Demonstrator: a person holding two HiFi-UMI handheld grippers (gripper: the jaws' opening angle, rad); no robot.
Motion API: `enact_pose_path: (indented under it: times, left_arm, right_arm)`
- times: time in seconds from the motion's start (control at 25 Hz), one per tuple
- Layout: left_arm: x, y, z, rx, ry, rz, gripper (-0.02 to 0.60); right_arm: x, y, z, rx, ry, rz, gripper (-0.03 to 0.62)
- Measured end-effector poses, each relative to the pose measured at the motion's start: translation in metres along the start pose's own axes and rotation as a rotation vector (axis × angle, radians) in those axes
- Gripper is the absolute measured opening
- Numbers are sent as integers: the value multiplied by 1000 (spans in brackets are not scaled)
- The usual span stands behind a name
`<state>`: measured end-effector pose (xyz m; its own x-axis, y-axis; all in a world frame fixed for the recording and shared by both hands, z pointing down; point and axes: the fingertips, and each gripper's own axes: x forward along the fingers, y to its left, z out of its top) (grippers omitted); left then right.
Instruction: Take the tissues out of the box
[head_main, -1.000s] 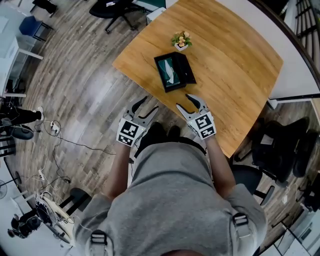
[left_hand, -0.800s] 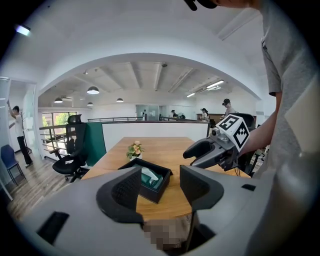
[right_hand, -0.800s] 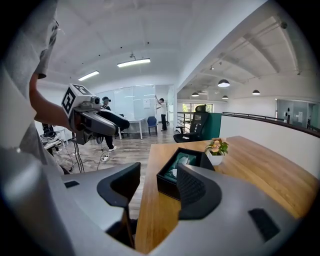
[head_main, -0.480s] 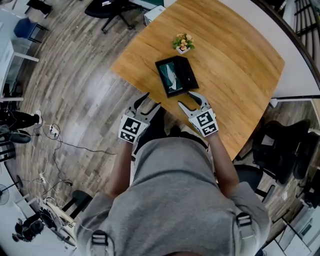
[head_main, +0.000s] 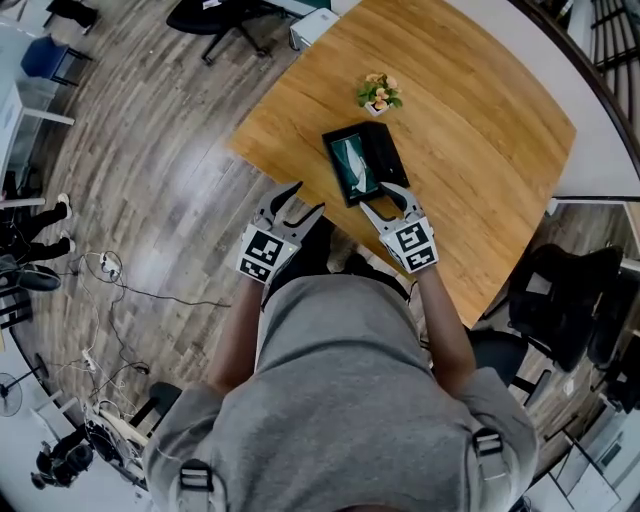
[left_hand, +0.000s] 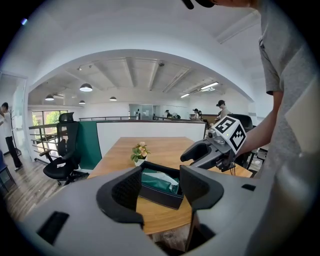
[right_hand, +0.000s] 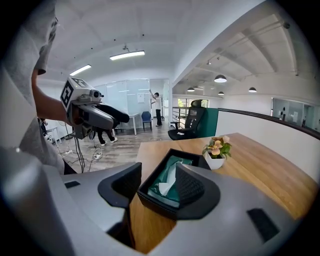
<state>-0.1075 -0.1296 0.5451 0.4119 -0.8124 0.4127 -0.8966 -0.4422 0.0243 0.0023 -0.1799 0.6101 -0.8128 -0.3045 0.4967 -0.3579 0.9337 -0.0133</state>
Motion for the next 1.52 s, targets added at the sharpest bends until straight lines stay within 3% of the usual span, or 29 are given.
enact_pose_path:
  times: [0.8,1.32,1.52]
  left_arm:
    - [41,52,-2,8,30,-92,255]
    - [56,78,-10,3,66,-120,253]
    - [61,95,-10,3,74,-121,253]
  right_arm:
    - [50,-9,0,55,56,-25,216]
    - [82,-12,-16,108,204,-10,192]
    - [89,-28,-12,93,214,-70,193]
